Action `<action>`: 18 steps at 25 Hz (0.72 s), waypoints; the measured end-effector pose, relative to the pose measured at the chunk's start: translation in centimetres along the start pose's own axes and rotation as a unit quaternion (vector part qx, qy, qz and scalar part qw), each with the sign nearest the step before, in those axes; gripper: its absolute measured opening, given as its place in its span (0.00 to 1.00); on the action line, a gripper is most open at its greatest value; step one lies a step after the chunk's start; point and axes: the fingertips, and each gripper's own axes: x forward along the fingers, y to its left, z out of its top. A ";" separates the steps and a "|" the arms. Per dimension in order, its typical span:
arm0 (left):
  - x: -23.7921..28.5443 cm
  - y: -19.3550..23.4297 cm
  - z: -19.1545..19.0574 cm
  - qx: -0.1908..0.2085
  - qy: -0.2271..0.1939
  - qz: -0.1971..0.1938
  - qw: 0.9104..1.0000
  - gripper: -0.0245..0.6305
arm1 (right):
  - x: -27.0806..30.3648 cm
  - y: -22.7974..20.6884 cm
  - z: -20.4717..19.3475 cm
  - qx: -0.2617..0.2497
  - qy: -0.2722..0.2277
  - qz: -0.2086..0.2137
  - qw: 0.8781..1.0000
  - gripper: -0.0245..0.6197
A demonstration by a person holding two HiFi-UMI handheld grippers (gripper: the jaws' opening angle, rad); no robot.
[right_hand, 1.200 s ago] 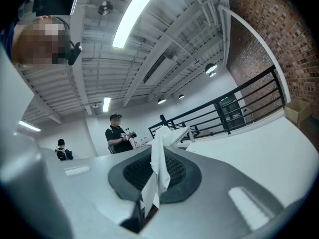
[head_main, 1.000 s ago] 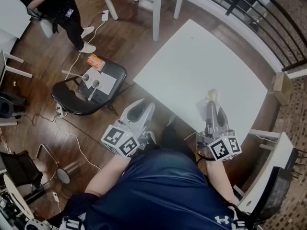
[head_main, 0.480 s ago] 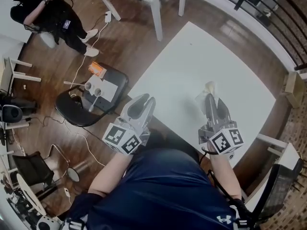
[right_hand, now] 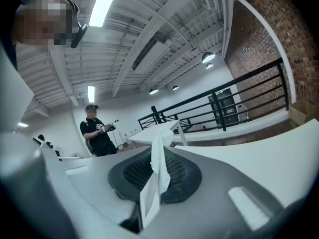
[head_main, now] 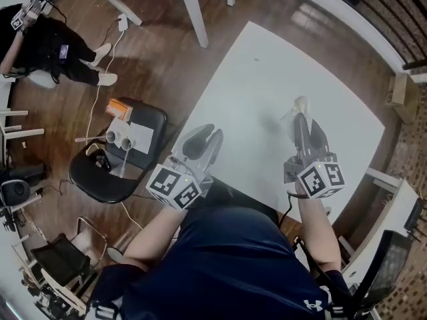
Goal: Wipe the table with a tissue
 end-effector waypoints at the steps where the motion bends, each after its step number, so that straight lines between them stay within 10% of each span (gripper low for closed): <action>1: 0.7 0.7 0.1 -0.004 0.004 -0.013 1.000 0.18 | 0.9 -0.4 0.2 -0.006 0.000 -0.014 1.000 0.07; 7: 3.9 5.7 0.2 -0.021 0.034 -0.059 0.997 0.18 | 7.5 -3.8 0.1 -0.038 0.018 -0.082 0.996 0.07; 18: 5.3 10.3 -2.3 -0.044 0.088 -0.006 0.995 0.18 | 18.5 -11.3 -3.1 -0.083 0.099 -0.066 0.989 0.07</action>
